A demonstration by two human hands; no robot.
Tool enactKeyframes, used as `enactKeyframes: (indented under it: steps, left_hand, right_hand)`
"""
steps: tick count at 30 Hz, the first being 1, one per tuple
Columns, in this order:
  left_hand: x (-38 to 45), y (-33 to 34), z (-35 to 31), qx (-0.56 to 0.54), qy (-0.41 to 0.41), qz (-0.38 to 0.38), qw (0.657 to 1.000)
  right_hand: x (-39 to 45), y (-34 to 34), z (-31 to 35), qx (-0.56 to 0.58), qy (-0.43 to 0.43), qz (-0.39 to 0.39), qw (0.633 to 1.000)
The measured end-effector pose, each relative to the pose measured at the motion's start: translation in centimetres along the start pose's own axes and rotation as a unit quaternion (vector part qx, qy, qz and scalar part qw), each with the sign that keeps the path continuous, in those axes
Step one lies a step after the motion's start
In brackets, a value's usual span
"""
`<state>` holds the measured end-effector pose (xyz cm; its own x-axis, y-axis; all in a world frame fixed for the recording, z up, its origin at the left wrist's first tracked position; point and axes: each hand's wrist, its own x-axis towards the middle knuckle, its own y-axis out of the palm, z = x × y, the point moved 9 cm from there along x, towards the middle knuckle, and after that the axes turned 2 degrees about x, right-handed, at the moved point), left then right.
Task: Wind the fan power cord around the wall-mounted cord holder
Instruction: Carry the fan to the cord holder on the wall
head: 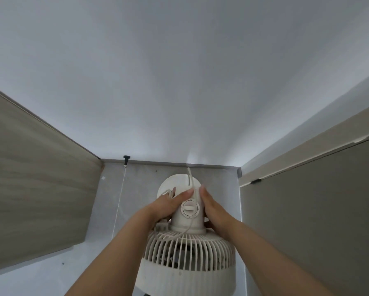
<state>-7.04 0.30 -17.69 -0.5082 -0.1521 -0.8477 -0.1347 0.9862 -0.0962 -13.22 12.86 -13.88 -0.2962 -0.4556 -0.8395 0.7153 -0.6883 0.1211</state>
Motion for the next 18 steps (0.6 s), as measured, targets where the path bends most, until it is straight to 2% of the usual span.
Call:
enactKeyframes:
  steps: [3, 11, 18]
  left_hand:
    - [-4.0, 1.2, -3.0, -0.021, 0.036, 0.007, 0.999]
    - [-8.7, 1.7, -0.6, -0.134, 0.051, -0.042, 0.989]
    - [-17.5, -1.6, 3.0, -0.233, 0.045, -0.125, 0.963]
  right_hand:
    - [-0.1, 0.1, 0.4, -0.026, -0.009, 0.019, 0.999]
    - [-1.2, 2.1, 1.1, -0.155, 0.019, 0.075, 0.985]
    - [-5.4, 10.3, 2.5, -0.294, 0.027, 0.154, 0.943]
